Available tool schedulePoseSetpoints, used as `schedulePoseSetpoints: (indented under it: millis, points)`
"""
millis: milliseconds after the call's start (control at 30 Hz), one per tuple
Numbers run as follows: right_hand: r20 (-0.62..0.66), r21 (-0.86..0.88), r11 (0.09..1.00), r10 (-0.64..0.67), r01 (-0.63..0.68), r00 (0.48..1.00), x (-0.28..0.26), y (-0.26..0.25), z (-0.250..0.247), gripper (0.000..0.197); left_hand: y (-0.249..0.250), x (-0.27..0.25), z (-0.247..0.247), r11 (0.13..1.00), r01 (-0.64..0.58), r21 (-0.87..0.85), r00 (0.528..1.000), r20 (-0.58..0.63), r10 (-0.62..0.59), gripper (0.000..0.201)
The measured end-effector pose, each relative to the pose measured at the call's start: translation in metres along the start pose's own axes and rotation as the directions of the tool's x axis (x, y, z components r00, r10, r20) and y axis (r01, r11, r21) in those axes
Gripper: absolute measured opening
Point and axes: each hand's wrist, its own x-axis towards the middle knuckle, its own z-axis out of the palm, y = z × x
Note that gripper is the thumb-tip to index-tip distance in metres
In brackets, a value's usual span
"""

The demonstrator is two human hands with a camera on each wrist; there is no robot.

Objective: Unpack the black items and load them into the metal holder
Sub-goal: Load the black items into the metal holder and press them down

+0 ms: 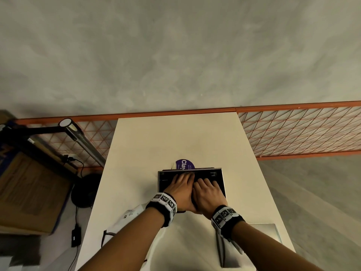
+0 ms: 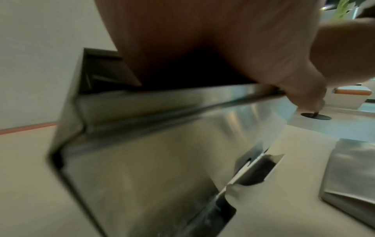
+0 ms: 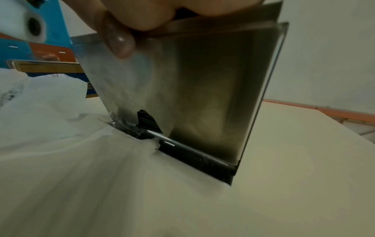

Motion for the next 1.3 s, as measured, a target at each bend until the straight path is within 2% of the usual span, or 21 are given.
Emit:
schedulePoseSetpoints:
  millis: [133,233,400,500,633,833,900,1100,1300]
  points:
    - [0.002,0.016,1.0,-0.015,0.015,1.0,0.0,-0.002,0.001,0.025,-0.001,0.001,-0.008,0.999,0.03,-0.032,0.995,0.097,-0.027,0.135]
    - [0.016,0.039,0.999,-0.02,0.02,1.0,0.0,-0.003,-0.001,0.032,-0.005,0.002,-0.012,0.997,0.055,-0.045,0.991,0.127,-0.049,0.135]
    - [0.121,0.081,0.996,0.023,-0.033,0.992,0.002,-0.002,-0.007,0.035,-0.001,-0.001,-0.012,0.993,0.115,-0.04,0.978,0.179,-0.106,0.133]
    - [0.168,0.127,0.989,0.059,-0.081,0.984,0.011,0.002,-0.013,0.051,-0.002,-0.002,-0.014,0.986,0.144,-0.08,0.983,0.128,-0.133,0.125]
    - [0.145,0.136,0.99,0.027,-0.047,0.989,0.026,0.005,-0.025,0.03,0.003,-0.004,-0.016,0.987,0.145,-0.075,0.989,0.026,-0.143,0.114]
    - [0.321,0.258,0.963,-0.008,-0.079,0.947,0.054,0.013,-0.023,0.034,0.008,-0.016,0.005,0.992,0.124,0.013,0.988,-0.094,-0.122,0.113]
    - [0.359,0.271,0.959,-0.025,-0.079,0.933,0.058,0.012,-0.018,0.034,0.01,-0.021,0.009,0.993,0.117,0.01,0.988,-0.105,-0.115,0.112]
    - [0.37,0.3,0.95,-0.035,-0.083,0.929,0.069,0.011,-0.005,0.04,0.011,-0.027,0.006,0.994,0.109,0.006,0.99,-0.093,-0.108,0.104]
    - [0.383,0.286,0.949,0.016,-0.135,0.924,0.067,0.012,-0.003,0.04,0.008,-0.029,0.007,0.997,0.073,-0.039,0.99,-0.117,-0.077,0.099]
